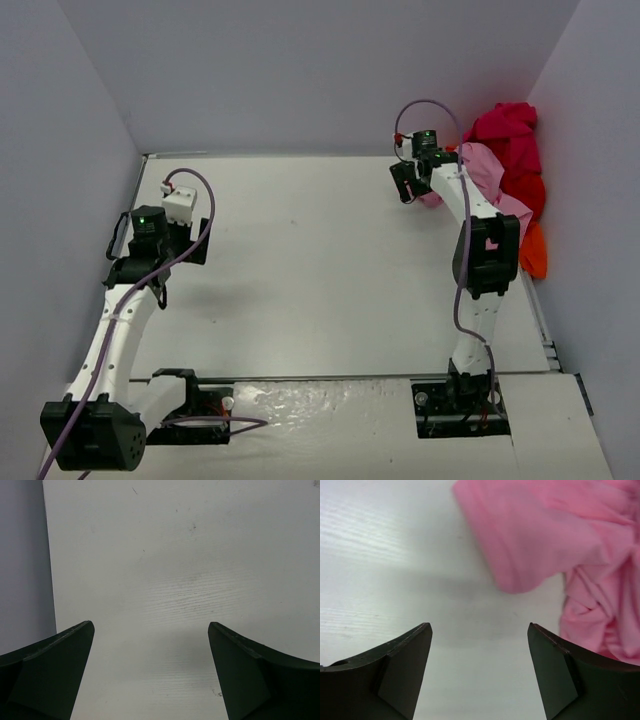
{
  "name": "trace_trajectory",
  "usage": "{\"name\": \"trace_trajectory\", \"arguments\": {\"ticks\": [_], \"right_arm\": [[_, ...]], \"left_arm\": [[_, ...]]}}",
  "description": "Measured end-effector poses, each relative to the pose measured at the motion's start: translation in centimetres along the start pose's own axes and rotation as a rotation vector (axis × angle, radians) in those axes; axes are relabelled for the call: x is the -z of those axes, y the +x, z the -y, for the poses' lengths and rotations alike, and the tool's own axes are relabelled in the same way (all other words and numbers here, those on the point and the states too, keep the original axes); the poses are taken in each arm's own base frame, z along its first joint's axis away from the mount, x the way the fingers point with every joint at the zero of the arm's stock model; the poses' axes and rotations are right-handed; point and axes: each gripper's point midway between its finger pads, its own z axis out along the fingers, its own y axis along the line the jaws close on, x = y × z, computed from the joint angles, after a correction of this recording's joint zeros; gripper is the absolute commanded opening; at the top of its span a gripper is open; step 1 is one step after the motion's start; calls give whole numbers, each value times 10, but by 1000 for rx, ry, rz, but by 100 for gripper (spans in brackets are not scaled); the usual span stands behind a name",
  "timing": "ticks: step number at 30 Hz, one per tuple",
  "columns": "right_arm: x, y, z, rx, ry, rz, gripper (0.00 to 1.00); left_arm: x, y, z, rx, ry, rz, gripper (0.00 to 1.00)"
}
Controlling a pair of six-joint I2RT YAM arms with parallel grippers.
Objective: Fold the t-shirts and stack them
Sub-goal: Grab the tshirt from the pile
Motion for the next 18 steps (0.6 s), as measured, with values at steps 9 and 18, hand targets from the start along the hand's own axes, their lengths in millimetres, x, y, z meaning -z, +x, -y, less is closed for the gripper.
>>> {"name": "trace_trajectory", "arguments": {"ticks": [9,18], "right_arm": [[-29,23,-9,44,14,-108,77],[-56,34,16,45,136,-173,0]], "left_arm": [[-1,0,-3,-7,-15,-3,97],[-6,4,-3,-12,-16,-14,97]]}}
